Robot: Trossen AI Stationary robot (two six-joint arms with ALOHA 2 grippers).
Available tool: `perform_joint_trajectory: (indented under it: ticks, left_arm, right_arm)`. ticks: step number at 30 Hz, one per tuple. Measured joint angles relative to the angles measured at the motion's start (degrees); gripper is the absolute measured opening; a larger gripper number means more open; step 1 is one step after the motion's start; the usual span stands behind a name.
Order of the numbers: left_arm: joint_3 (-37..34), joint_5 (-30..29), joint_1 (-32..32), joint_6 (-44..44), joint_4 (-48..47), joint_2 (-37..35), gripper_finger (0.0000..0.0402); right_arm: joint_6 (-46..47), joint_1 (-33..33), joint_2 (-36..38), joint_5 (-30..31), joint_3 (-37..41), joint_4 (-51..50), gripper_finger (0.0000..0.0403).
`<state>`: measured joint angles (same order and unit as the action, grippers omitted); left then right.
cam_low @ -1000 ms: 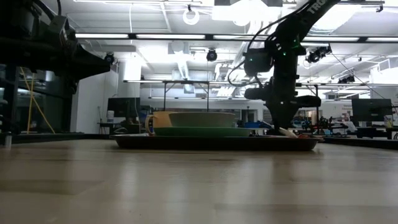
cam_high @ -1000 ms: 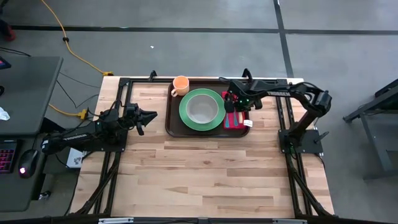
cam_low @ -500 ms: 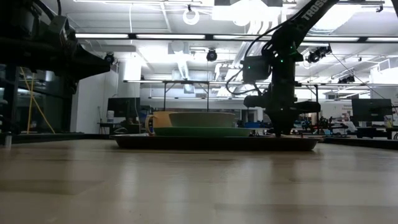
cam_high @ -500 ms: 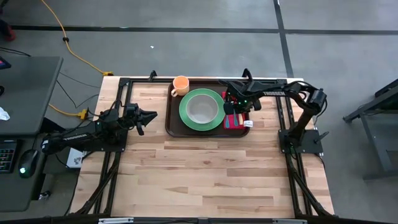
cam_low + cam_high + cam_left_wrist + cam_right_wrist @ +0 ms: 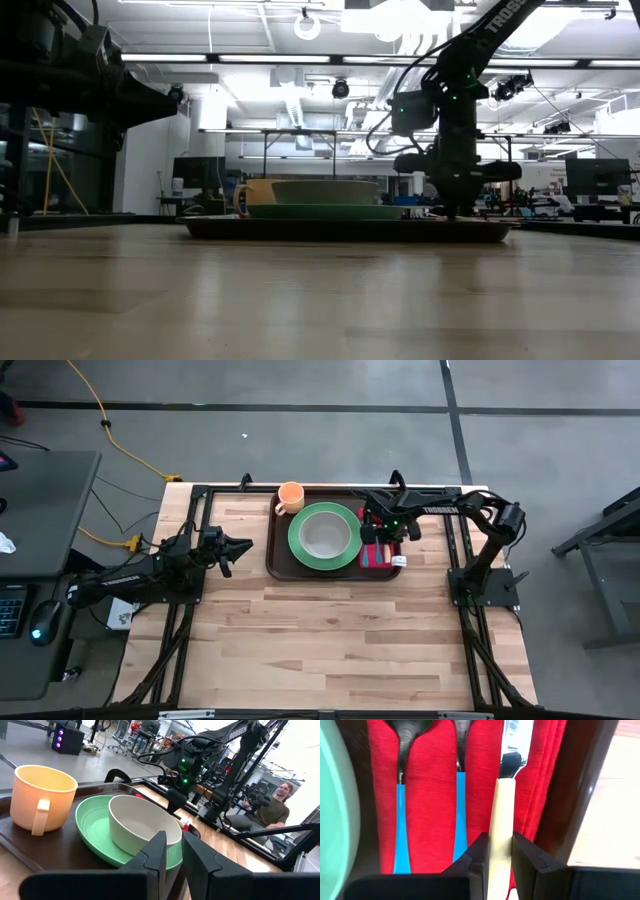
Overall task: Set up tray
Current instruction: Put the yellow table knife on the red table napkin to the right of the blue fork, then return to Home Position
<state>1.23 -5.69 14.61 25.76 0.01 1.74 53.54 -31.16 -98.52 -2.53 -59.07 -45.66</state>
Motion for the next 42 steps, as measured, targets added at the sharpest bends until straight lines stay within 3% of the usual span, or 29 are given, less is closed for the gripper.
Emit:
perform_joint_trajectory:
  ticks: [14, 24, 32, 42]
  left_arm:
    - [0.00, 0.02, 0.00, -0.42, 0.00, 0.00, 0.0092]
    - [0.00, 0.04, -0.01, -0.42, 0.00, 0.02, 0.0092]
    - [0.00, 0.15, 0.00, -0.42, 0.00, 0.02, 0.0092]
    - [0.02, 0.23, -0.02, -0.42, 0.01, -0.01, 0.0092]
  right_arm:
    - [0.44, 0.00, 0.00, 0.29, 0.00, 0.58, 0.0045]
    - [0.44, 0.02, 0.00, 0.66, 0.00, 0.94, 0.0077]
    - [0.48, 0.00, 0.04, 0.33, 0.00, 0.92, 0.0079]
    - [0.02, 0.02, 6.17, -0.70, -0.13, 0.51, 0.0075]
